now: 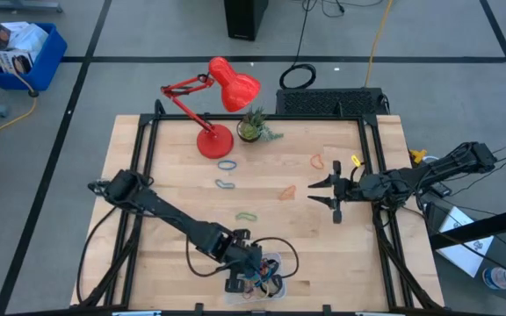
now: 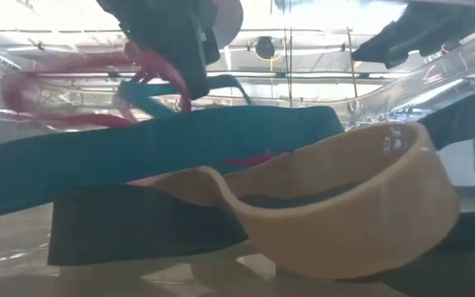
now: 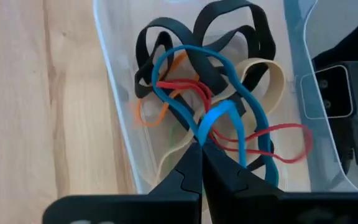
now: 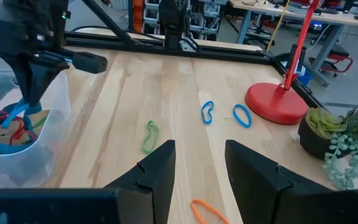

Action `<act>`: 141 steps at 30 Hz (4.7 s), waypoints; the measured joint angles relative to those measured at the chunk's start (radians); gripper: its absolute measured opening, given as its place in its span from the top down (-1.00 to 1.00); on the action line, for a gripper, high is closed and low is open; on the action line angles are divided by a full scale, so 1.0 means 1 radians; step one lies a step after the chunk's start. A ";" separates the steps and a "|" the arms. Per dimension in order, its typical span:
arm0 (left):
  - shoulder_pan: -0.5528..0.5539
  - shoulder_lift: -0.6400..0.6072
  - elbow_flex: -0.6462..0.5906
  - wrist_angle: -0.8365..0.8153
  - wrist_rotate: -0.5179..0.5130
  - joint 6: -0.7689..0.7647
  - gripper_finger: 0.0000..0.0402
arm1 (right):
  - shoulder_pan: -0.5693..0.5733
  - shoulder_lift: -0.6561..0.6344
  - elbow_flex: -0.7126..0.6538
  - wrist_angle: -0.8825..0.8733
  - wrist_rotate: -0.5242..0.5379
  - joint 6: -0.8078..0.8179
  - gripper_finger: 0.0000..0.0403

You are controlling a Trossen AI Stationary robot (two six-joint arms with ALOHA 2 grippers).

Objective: Pick and place rubber bands into bin
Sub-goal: Put the blue rubber band into the transparent bin, then put the green rubber band into the transparent bin

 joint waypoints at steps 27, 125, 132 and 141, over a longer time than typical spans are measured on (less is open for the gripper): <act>0.018 0.006 0.000 0.012 -0.008 -0.122 0.93 | 0.000 0.000 -0.001 -0.004 0.000 0.001 0.34; 0.361 0.090 -0.001 -0.250 -0.039 0.206 0.33 | 0.000 0.000 -0.001 -0.037 0.004 0.005 0.34; 0.375 0.090 -0.001 -0.245 -0.022 0.252 0.33 | 0.000 0.000 -0.001 -0.037 0.004 0.005 0.34; 0.372 0.108 0.000 -0.195 0.000 0.276 0.34 | 0.000 0.000 -0.001 -0.037 0.004 0.002 0.34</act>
